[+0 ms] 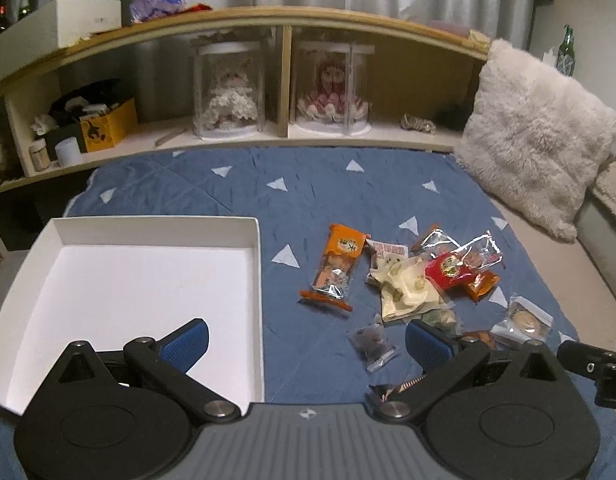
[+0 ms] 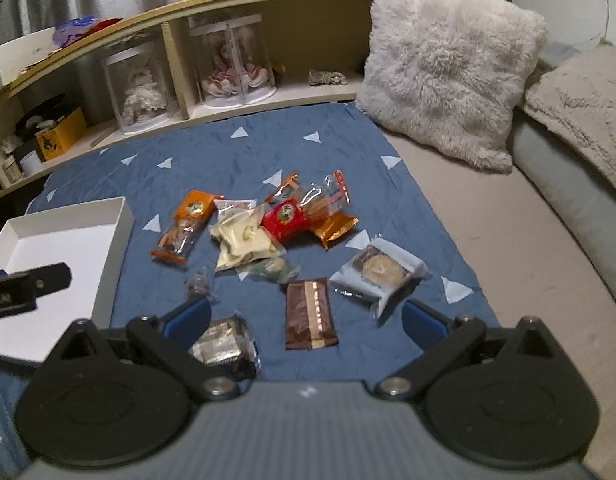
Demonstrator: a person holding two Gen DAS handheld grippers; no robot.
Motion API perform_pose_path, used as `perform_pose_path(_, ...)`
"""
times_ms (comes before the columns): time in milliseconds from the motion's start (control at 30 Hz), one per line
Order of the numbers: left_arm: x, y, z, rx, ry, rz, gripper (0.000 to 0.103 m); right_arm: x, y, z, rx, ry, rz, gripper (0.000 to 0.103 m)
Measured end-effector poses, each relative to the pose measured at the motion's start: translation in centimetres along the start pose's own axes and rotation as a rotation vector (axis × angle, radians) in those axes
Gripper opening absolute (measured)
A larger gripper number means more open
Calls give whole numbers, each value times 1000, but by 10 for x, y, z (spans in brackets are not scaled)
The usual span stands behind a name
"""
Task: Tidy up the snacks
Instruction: 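Grasp the clear candy bag with left tool while right tool grasps the chocolate bar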
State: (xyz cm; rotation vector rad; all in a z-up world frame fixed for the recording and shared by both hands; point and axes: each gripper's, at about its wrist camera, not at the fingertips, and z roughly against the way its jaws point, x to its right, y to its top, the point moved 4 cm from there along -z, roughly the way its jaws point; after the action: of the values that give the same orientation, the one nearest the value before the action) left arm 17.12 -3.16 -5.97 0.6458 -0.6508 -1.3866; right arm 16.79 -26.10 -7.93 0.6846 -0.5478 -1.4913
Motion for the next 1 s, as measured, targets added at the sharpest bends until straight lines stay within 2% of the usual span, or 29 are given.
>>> perform_pose_path(167, 7, 7, -32, -44, 5, 6, 103, 6, 15, -23, -29, 7, -21, 102)
perform_pose_path(567, 24, 16, -98, -142, -14, 2, 103, 18, 36, -103, -168, 28, -46, 102)
perform_pose_path(733, 31, 15, -123, -167, -10, -19, 103, 23, 33, -138, -218, 17, -25, 102)
perform_pose_path(900, 39, 8, -147, -203, -20, -62, 103, 25, 23, -162, -301, 77, -74, 102)
perform_pose_path(1000, 43, 3, -158, -222, 5, -117, 103, 23, 18, -170, -317, 77, -62, 102)
